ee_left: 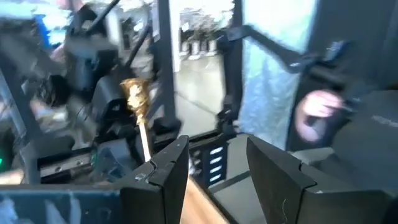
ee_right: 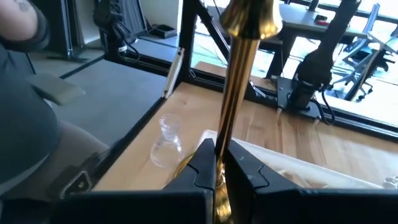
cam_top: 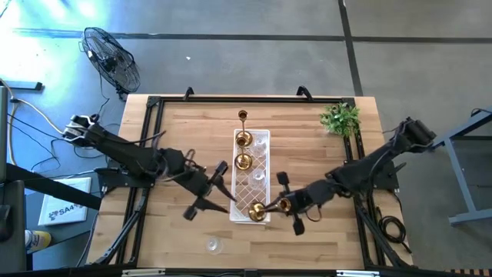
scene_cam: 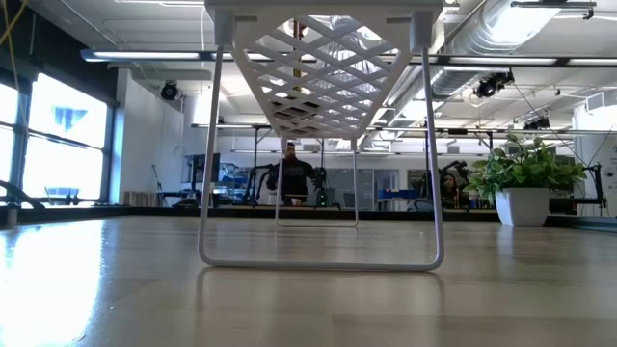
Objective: Pick & Place candle stick holders
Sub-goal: Put the gold candle holder on the shelf aligned with the other gold candle holders
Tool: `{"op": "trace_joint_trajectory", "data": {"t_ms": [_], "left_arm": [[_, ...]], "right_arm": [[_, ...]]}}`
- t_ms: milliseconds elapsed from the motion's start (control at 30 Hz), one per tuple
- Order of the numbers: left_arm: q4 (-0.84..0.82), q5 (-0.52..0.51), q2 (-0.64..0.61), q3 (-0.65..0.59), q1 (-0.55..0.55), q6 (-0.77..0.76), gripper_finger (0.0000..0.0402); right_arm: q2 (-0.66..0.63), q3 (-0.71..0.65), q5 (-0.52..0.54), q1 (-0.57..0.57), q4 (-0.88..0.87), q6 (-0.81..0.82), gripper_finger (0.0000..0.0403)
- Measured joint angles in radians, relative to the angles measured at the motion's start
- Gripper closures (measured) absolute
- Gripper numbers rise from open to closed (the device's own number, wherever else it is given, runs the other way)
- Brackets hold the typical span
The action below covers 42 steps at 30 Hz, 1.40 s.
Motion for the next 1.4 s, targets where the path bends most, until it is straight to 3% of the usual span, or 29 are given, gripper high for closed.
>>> {"op": "trace_joint_trajectory", "data": {"t_ms": [200, 633, 1400], "left_arm": [[-0.012, -0.064, 0.098, 0.033, 0.012, -0.050, 0.0244], [-0.128, -0.069, 0.264, 0.201, 0.052, -0.099, 0.0244], [-0.177, -0.118, 0.340, 0.290, 0.053, -0.060, 0.0244]], "right_arm": [[0.038, 0.000, -0.086, -0.072, 0.029, 0.006, 0.0399], [0.040, 0.000, -0.106, -0.083, 0.044, 0.004, 0.0399], [0.040, 0.000, -0.116, -0.083, 0.037, 0.006, 0.0399]]}}
